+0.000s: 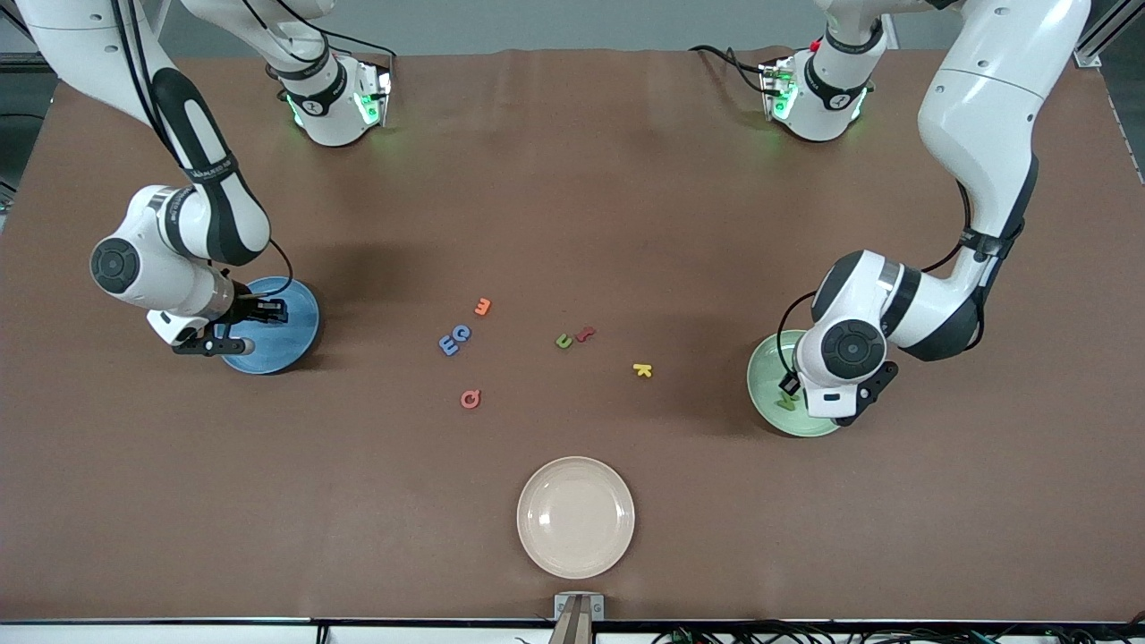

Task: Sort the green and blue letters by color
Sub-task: 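Release the 9 on the blue plate while the left gripper releases the b, then return the right gripper to the letters while the left gripper reaches them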

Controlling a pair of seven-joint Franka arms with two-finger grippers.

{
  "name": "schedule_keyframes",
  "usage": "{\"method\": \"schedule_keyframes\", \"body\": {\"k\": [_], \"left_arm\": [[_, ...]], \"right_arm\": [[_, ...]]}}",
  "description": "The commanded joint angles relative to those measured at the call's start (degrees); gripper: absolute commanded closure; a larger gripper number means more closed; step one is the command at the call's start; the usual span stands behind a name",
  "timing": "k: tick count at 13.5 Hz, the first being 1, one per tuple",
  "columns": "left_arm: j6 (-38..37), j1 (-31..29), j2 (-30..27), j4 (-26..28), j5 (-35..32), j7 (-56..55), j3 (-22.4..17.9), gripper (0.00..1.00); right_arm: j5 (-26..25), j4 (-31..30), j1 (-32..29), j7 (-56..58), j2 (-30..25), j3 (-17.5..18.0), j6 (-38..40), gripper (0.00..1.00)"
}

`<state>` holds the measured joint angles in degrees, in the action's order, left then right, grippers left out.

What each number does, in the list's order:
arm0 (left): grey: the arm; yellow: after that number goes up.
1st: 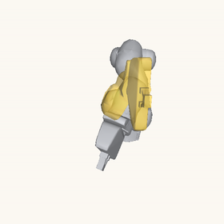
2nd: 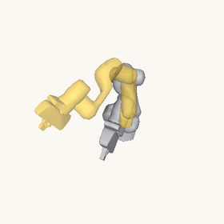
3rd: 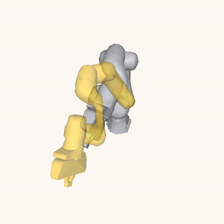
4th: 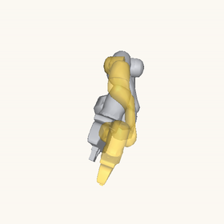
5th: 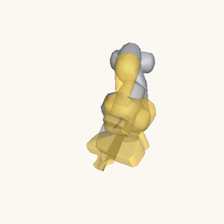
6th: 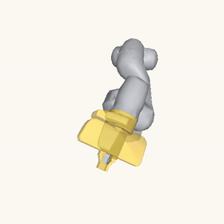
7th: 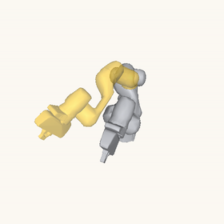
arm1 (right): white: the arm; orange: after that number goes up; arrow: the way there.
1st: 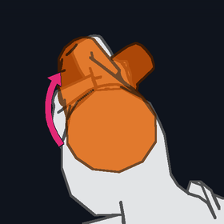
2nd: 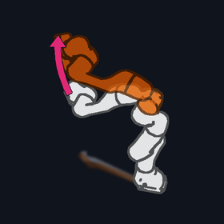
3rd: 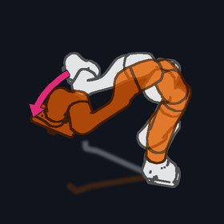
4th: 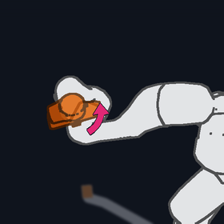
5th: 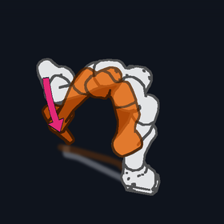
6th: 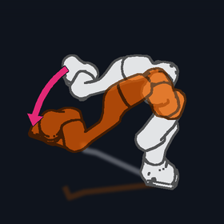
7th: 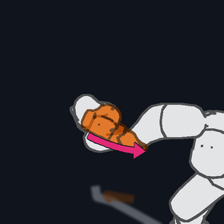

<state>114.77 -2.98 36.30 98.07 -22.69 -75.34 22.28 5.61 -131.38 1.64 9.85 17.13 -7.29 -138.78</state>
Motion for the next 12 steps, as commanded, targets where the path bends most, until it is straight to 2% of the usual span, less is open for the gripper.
{"method": "schedule_keyframes", "body": {"k": [1, 5, 6, 8, 10, 12], "left_arm": [[0.2, 0.2, -0.7, -0.1, -0.3, -0.2, 0.4, 0.0], [-0.4, 3.0, -1.1, -3.1, 0.0, -1.0, 3.5, 0.0], [-0.4, 3.9, -1.1, -4.1, 0.0, -1.0, 4.7, 0.0], [-0.4, 7.9, -0.5, -6.6, 0.1, -1.1, 5.3, 0.0], [-0.1, 12.6, -0.1, -7.7, 0.4, -1.7, 5.3, 0.0], [1.1, 16.5, 2.6, -10.2, 0.1, -7.3, 5.2, 0.01]], "right_arm": [[0.0, -2.2, -0.2, 0.3, -1.6, 0.6, -0.7, 0.85], [0.3, -2.7, 0.6, 0.2, -1.5, 0.7, -1.6, 0.83], [0.3, -2.7, 0.7, 0.2, -1.5, 0.6, -1.5, 0.8], [0.3, -2.7, 0.7, 0.2, -1.5, 0.7, -1.5, 0.58], [0.3, -2.6, 0.7, 0.2, -1.5, 0.7, -1.5, 0.23], [0.3, -2.5, 0.8, 0.3, -1.5, 0.7, -1.4, 0.14]]}}
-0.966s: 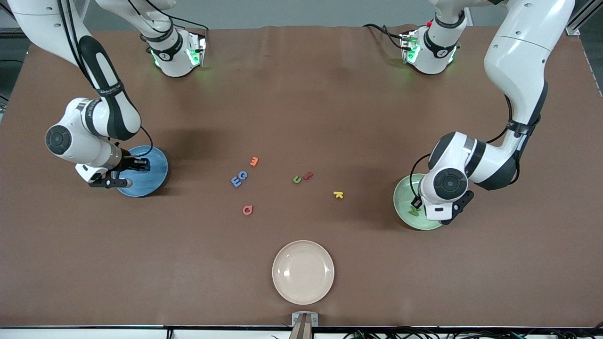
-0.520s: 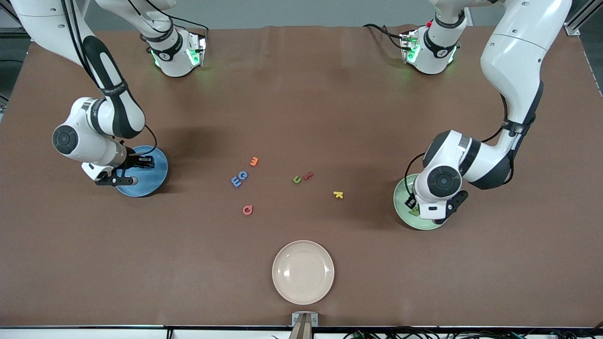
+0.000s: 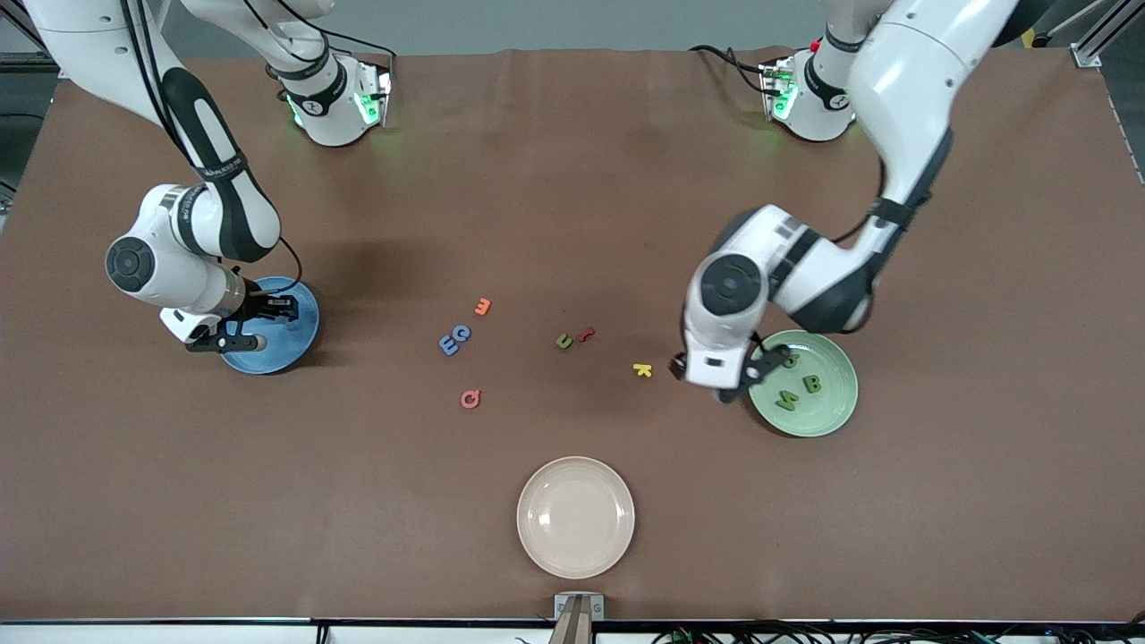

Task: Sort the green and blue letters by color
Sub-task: 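Return the right gripper to the letters while the left gripper reaches them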

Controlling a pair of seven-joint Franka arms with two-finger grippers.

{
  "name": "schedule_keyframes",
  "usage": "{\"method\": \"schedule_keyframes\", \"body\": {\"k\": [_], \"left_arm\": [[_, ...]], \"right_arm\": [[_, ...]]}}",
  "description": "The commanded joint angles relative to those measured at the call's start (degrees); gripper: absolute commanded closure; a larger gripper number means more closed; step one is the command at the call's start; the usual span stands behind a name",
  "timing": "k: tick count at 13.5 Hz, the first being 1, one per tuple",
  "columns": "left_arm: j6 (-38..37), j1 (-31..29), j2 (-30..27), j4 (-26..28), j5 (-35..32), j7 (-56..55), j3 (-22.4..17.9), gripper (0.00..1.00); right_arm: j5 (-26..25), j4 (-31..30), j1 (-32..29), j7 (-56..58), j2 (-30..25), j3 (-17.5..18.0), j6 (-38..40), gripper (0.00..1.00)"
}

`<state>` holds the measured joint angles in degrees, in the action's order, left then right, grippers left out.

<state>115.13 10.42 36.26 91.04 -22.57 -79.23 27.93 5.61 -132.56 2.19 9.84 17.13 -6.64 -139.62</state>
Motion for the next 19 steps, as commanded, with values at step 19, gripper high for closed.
{"method": "schedule_keyframes", "body": {"k": [19], "left_arm": [[8.7, 19.9, 23.1, -22.9, 1.0, -40.3, -3.4, 0.26]], "right_arm": [[2.7, 11.6, 25.4, -67.2, 4.9, 0.4, 0.0, 0.06]]}}
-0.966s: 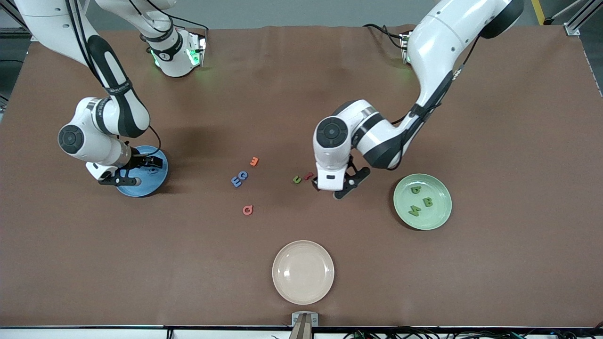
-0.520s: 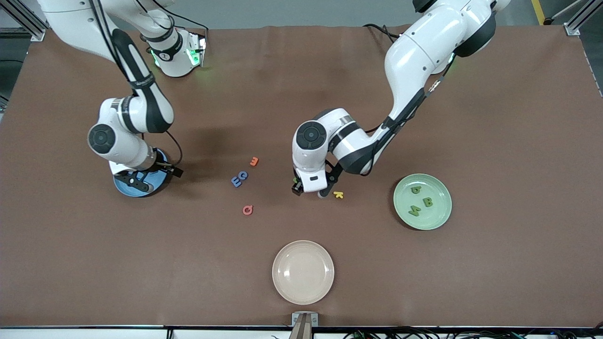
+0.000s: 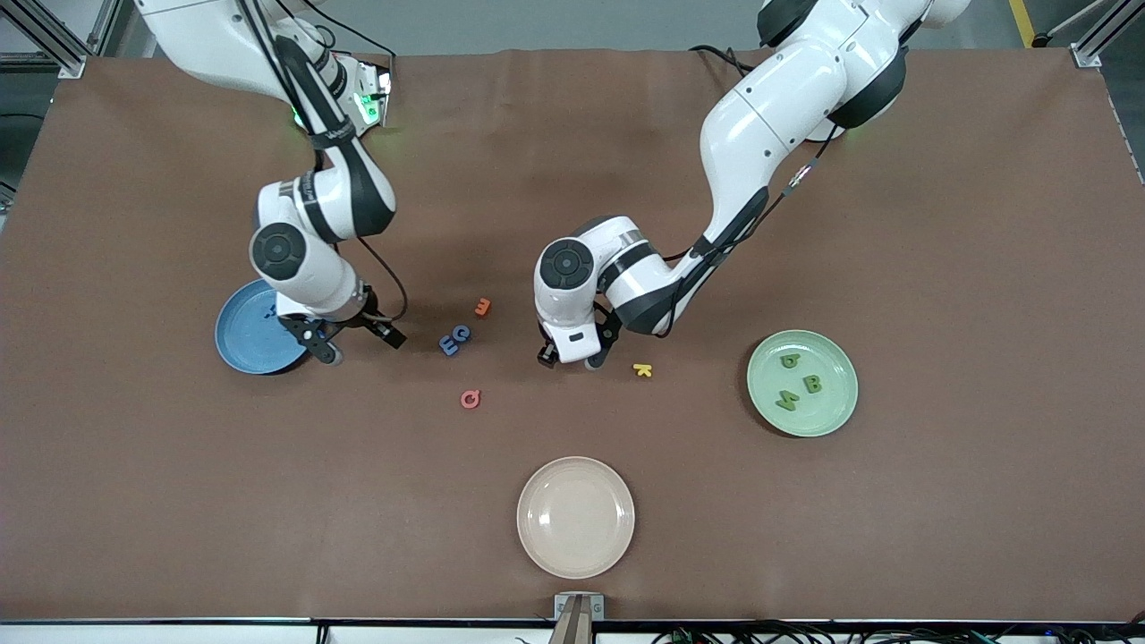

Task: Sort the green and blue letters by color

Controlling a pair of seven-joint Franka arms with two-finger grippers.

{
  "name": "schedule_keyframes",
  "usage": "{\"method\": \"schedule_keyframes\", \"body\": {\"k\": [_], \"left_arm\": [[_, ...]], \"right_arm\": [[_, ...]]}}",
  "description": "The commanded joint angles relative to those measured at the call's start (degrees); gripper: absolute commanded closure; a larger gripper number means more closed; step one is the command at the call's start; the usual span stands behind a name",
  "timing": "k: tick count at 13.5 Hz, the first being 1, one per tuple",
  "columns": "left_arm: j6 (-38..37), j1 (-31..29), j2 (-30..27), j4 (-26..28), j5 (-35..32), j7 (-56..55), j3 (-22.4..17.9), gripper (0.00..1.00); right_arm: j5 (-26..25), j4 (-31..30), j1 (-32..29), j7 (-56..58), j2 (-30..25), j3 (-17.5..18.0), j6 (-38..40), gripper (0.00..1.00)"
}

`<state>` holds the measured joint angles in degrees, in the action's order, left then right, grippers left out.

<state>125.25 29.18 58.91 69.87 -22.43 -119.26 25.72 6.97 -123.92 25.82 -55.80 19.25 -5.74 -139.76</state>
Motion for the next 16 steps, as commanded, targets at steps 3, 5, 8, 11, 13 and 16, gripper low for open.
{"method": "schedule_keyframes", "body": {"k": [3, 5, 8, 11, 13, 16], "left_arm": [[-1.0, 2.2, 1.5, -1.8, 0.8, 0.2, -2.1, 0.33], [-0.6, 2.8, 1.8, -1.8, 0.9, 0.3, -2.6, 0.38], [-0.6, 2.8, 1.9, -1.8, 0.9, 0.5, -2.6, 0.62], [-0.6, 2.2, 1.2, -1.8, 0.8, 1.5, -2.6, 0.99], [-1.2, 1.4, -0.8, -1.8, 0.2, 1.5, -2.6, 1.0], [-4.6, -0.5, -6.8, -1.8, -0.1, 2.4, -2.5, 1.0]], "right_arm": [[3.5, 5.3, 4.8, -4.5, 5.6, -0.6, -0.5, 0.06], [3.6, 7.1, 5.7, -6.3, 7.2, -0.6, -0.4, 0.06], [3.6, 9.4, 6.7, -7.0, 9.5, -0.6, -0.5, 0.06], [3.6, 12.0, 6.9, -8.1, 12.0, -0.6, -0.7, 0.07], [3.6, 13.0, 7.4, -8.2, 13.4, -0.6, -1.3, 0.11], [3.6, 12.9, 7.5, -8.1, 14.1, -0.6, -2.1, 0.26]]}}
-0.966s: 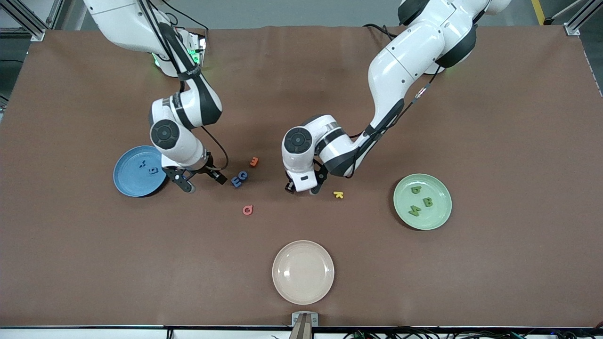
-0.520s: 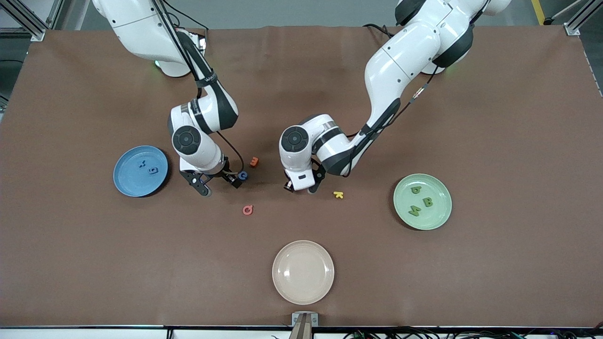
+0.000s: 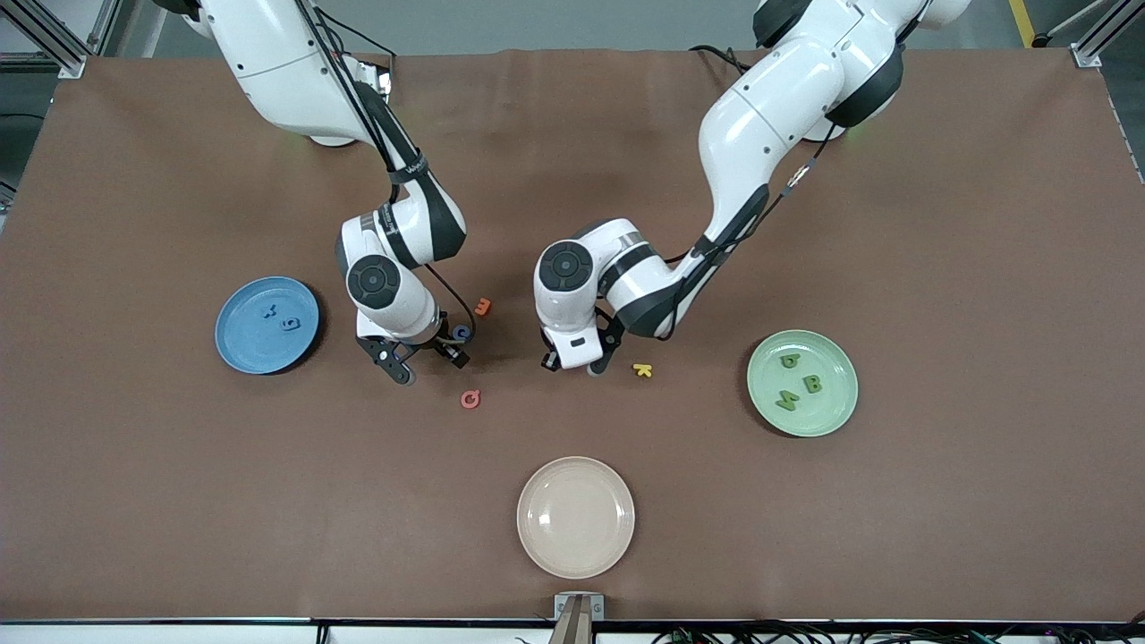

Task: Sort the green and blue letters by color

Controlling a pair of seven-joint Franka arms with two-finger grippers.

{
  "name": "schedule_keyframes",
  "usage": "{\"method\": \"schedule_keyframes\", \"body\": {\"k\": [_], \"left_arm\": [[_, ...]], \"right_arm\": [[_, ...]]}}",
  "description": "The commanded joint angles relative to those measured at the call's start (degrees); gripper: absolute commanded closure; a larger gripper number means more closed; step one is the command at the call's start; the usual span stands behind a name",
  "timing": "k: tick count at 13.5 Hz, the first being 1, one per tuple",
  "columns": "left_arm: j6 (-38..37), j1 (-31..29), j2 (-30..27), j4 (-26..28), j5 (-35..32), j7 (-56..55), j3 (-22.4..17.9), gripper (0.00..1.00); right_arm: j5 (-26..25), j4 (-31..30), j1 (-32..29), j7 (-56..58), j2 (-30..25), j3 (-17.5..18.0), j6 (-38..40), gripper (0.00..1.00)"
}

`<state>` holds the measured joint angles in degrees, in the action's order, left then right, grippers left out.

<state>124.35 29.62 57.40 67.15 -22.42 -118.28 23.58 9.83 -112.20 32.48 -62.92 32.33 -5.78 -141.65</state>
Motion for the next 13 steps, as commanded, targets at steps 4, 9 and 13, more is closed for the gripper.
{"method": "schedule_keyframes", "body": {"k": [4, 9, 13], "left_arm": [[-15.1, -6.1, -12.6, 1.9, 0.1, 16.4, 0.0, 1.0], [-19.5, -15.2, -18.1, 8.2, 0.7, 32.3, 1.2, 1.0], [-19.1, -27.8, -21.2, 16.3, 0.7, 43.5, 6.1, 1.0]], "right_arm": [[0.7, 0.8, 1.2, -1.0, 1.1, -0.6, 0.0, 0.4], [0.7, 0.7, 1.2, -1.0, 1.1, -0.6, 0.0, 0.51], [0.7, 0.8, 1.3, -0.9, 1.1, -0.6, -0.1, 0.72]]}}
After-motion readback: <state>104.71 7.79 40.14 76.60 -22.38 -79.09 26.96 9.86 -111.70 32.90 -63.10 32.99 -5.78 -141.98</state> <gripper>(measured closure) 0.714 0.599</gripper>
